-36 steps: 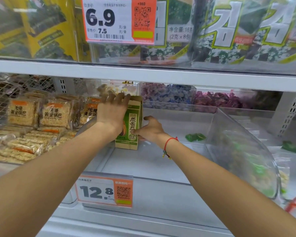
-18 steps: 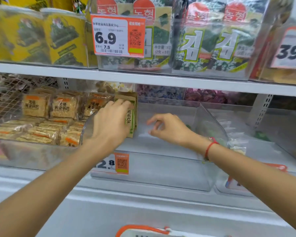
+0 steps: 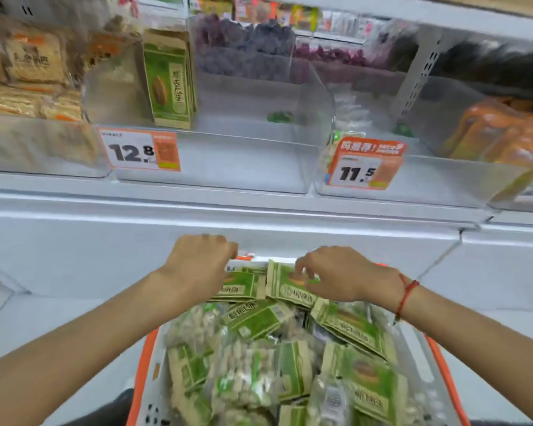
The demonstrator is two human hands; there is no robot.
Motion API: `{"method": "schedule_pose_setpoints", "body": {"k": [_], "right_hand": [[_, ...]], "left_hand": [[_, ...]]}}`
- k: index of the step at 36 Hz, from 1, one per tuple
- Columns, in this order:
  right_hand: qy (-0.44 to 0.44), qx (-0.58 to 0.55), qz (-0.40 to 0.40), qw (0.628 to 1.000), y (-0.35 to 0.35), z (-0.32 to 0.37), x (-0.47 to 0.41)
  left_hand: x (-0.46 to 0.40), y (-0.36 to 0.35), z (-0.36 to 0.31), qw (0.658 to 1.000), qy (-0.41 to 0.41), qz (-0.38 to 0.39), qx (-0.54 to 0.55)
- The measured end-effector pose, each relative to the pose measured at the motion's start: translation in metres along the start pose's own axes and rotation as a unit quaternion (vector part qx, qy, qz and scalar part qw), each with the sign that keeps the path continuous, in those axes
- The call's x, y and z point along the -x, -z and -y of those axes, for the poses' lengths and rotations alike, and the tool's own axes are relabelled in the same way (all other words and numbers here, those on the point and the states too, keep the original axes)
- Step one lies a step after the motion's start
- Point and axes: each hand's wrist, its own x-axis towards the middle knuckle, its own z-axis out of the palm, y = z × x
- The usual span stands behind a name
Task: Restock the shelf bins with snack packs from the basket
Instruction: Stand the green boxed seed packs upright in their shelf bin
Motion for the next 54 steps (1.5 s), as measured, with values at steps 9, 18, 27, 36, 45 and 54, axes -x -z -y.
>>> {"method": "schedule_pose_setpoints", "body": {"k": [9,18,27,36,45,54], "right_hand": [[-0.133,-0.193,0.049,0.971,-0.096,-0.011,-0.037],[-0.151,-0.243,0.048,0.957,-0.123,-0.033,-0.048],[-0.133,-0.112,-0.016,0.985,-0.106,-0.041,-0.049],[-0.026,-0.167,-0.113,0.979,-0.091,-0.052,-0.005],[-0.113,-0.689,-0.097,0.710,-0.033,-0.047,0.033],[-0.053,-0.623,0.030,0.779,-0.004,-0.057,0.046]], "left_hand": [[-0.005,-0.113,-0.011,0.973,0.051,0.094,0.204],[-0.043,-0.139,0.009,0.942,0.053,0.104,0.315],[-0.063,-0.116,0.008,0.984,-0.003,0.148,0.100],[-0.040,-0.081,0.016,0.991,-0.024,0.001,0.134],[-0.017,-0.048,-0.010,0.837,0.106,-0.255,0.472],[-0.011,-0.037,-0.042,0.677,0.171,0.003,0.716]]}}
